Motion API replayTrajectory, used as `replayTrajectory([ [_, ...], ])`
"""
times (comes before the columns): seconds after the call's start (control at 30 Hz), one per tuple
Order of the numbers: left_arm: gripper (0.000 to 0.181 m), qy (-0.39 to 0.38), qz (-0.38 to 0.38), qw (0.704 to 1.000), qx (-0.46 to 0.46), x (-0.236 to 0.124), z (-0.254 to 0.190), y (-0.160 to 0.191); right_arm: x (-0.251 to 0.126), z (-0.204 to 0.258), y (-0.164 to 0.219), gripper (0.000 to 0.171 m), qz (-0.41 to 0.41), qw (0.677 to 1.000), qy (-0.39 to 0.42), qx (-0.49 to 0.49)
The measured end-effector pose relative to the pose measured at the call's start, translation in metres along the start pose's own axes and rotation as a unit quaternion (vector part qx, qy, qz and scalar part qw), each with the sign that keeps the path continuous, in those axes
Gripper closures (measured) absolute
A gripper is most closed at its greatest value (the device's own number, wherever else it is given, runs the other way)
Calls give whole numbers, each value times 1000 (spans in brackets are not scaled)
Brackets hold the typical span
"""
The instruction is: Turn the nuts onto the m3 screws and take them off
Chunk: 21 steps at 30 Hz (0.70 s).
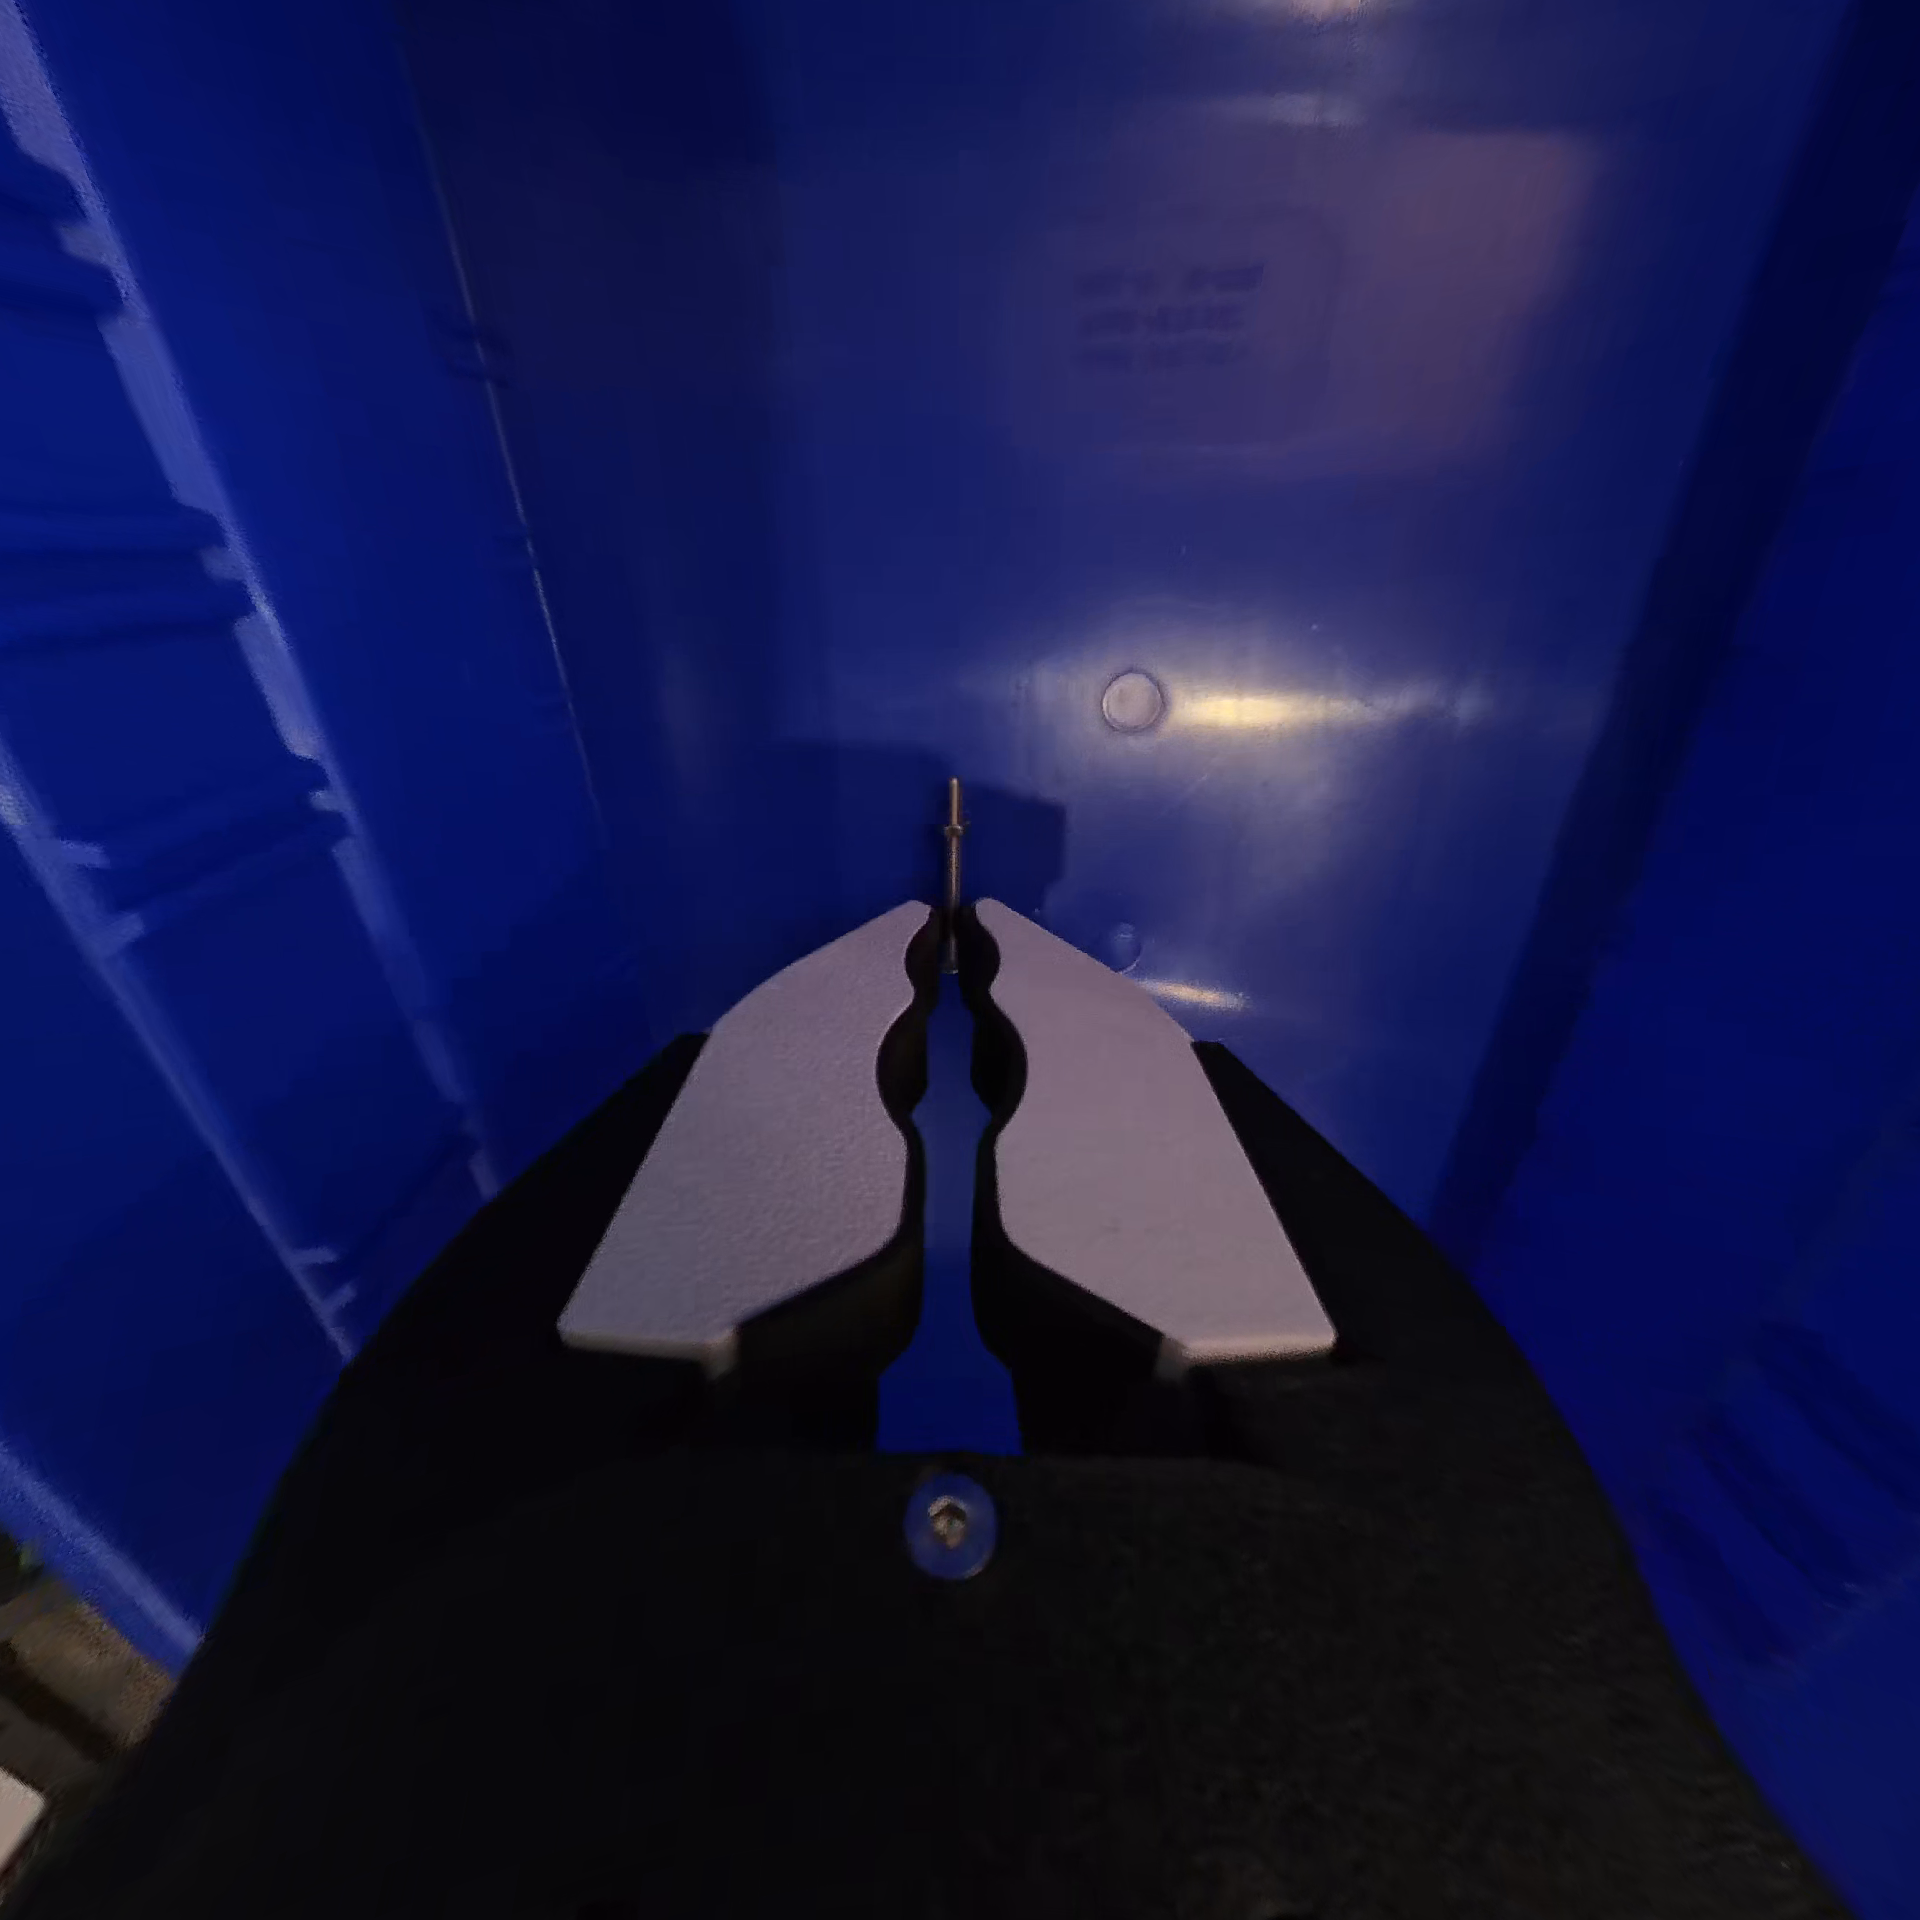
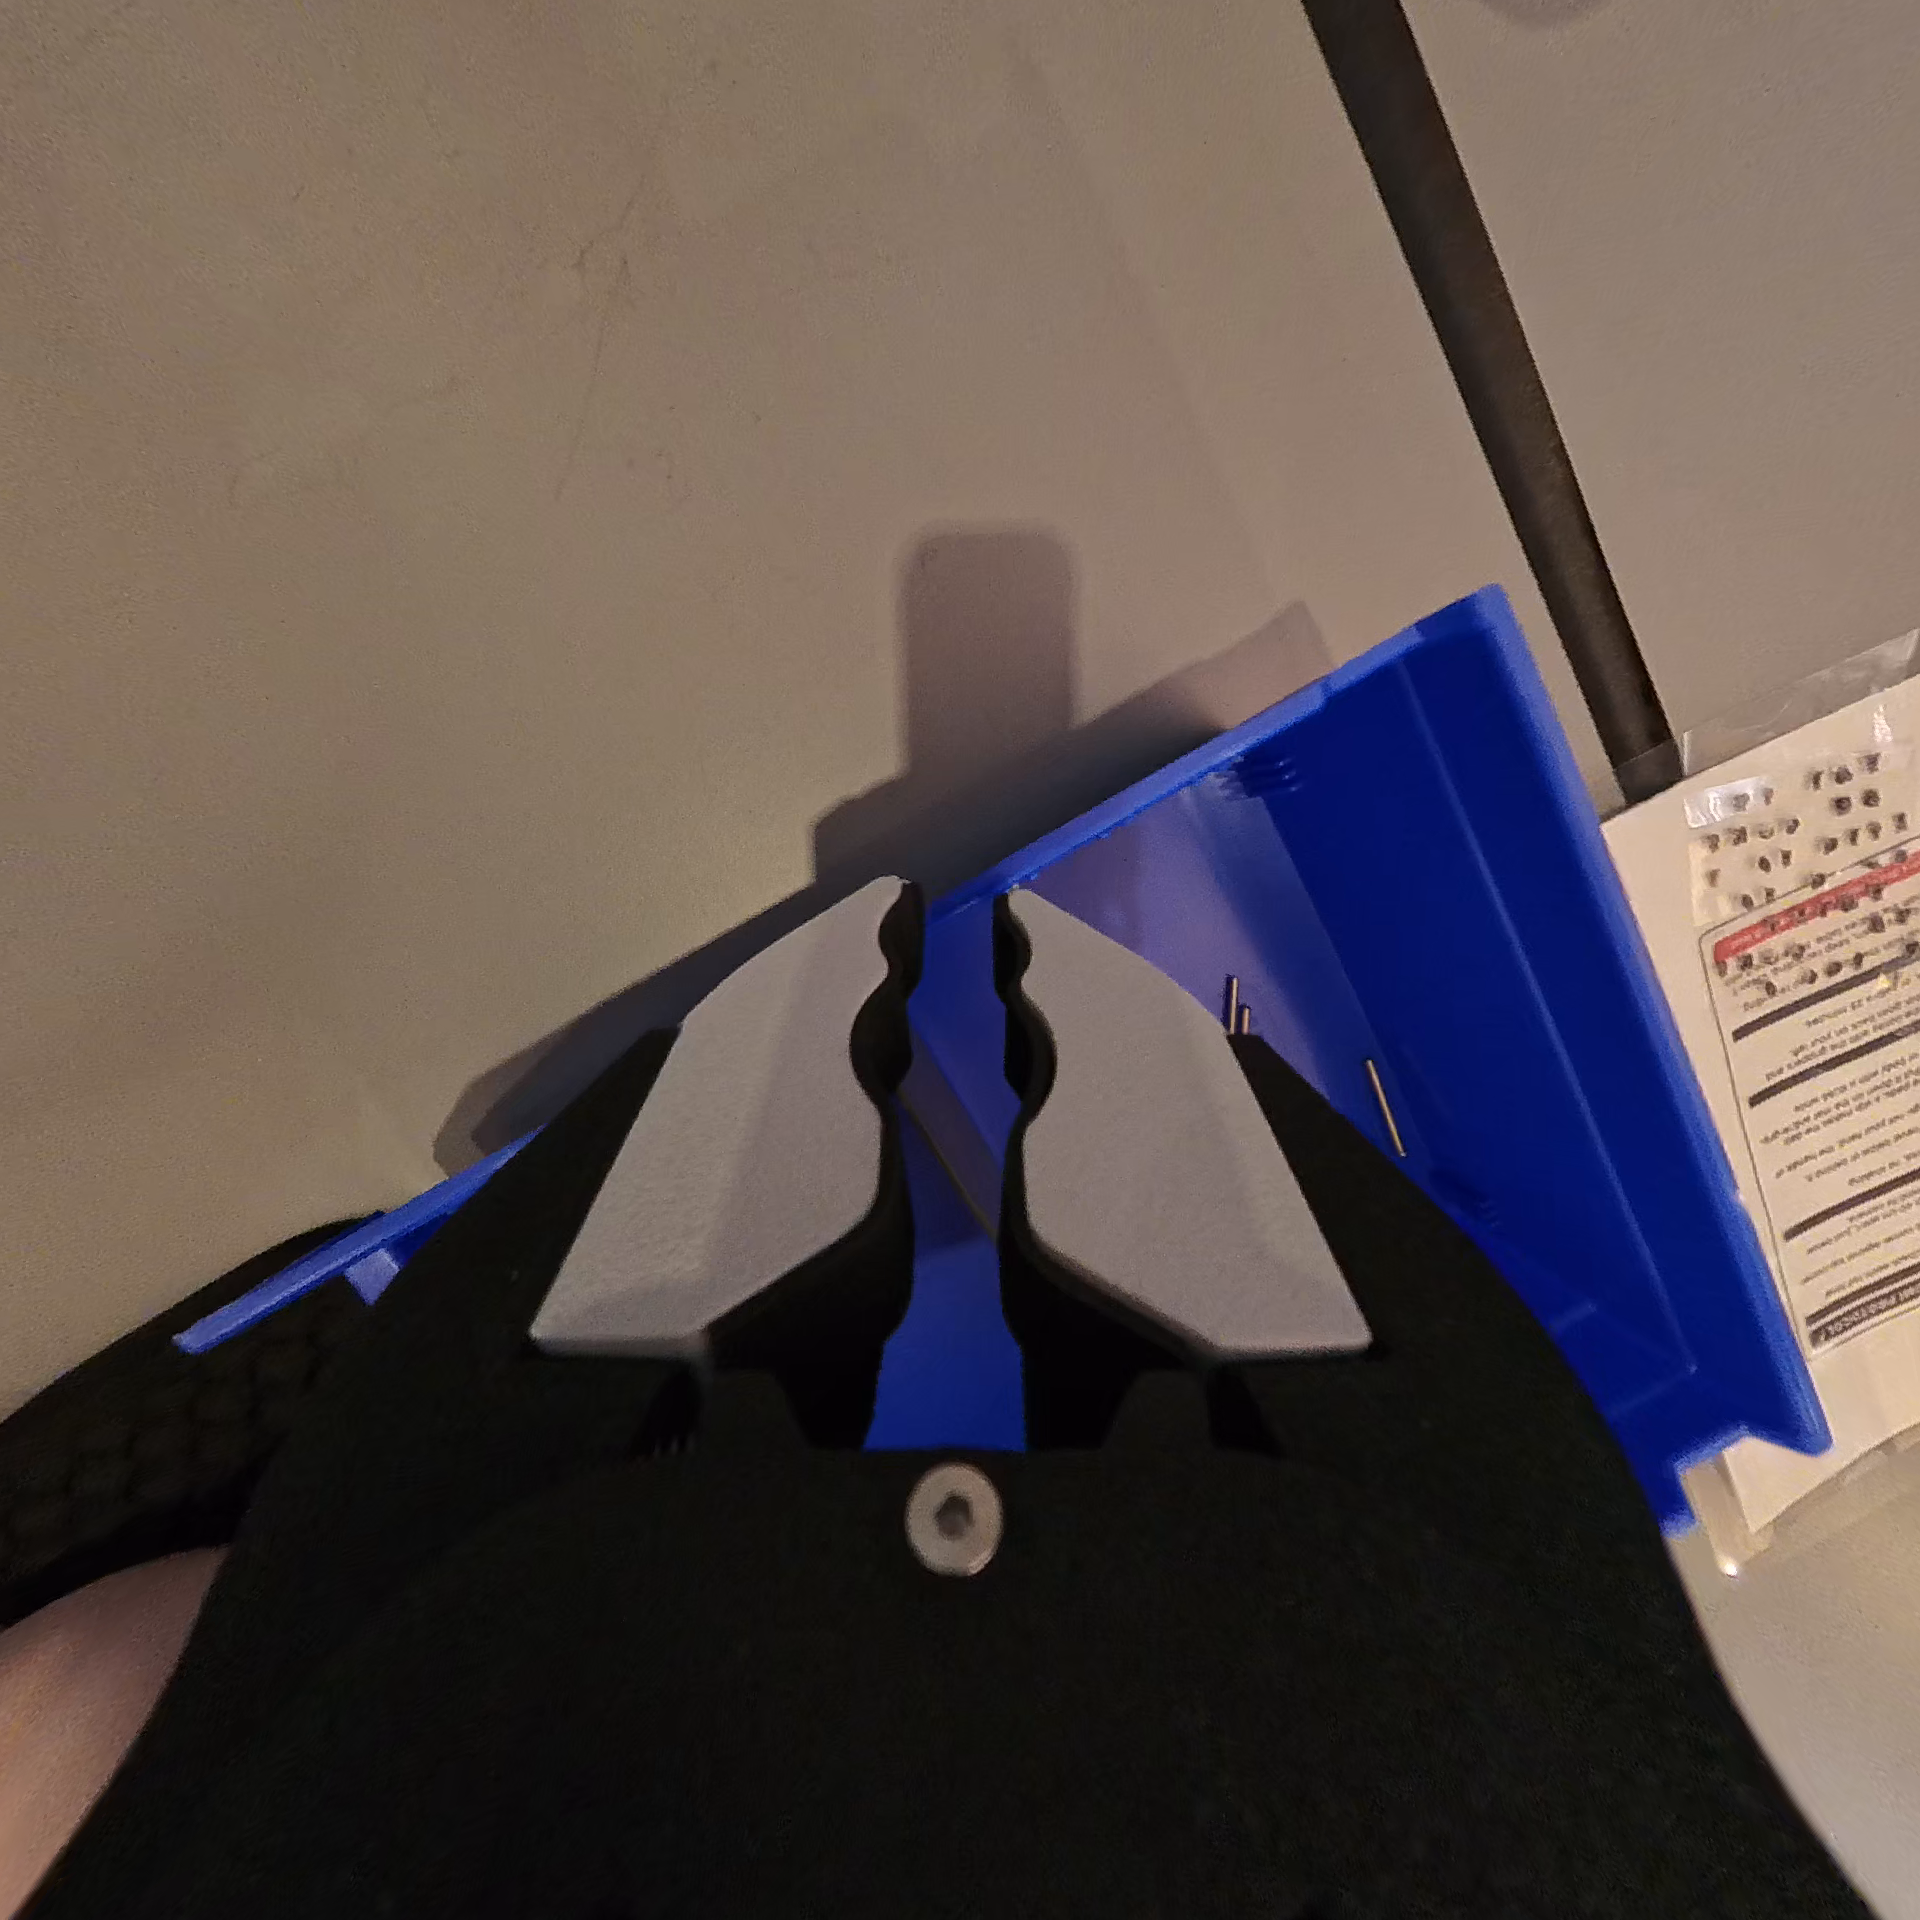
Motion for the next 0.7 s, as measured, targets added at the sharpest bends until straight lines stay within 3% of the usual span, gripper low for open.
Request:
replayTrajectory([
  [0.1, 179, 61, -79, 995, 12, -20, -6, -11, -10, -4, -2, 159, -21, 999, 15, 20],
  [0.2, 179, 129, -210, 968, 51, -74, -27, -21, -28, -10, -10, 159, -58, 996, 58, 25],
  [0.3, 179, 183, -320, 923, 109, -139, -71, -11, -52, -7, -37, 157, -138, 986, 93, 13],
  [0.37, 179, 262, -365, 879, 159, -176, -121, 11, -70, 6, -68, 155, -230, 968, 96, -17],
  [0.53, 179, 445, -380, 757, 290, -234, -243, 80, -117, 74, -143, 152, -490, 866, -33, -91],
  [0.63, 179, 528, -358, 694, 333, -257, -292, 110, -138, 89, -153, 151, -563, 819, -57, -94],
  [0.7, 179, 555, -338, 669, 361, -264, -317, 124, -149, 89, -151, 152, -592, 799, -53, -85],
])
Point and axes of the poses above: each gripper's, where its closed fingertips meet, x out along the fingers, y out of its underside, z = x × y across the jaws, the point moved 4 cm from there along -x, back along the fingers, and after that the axes turned 15 degrees about -x, right-handed, at the moved point
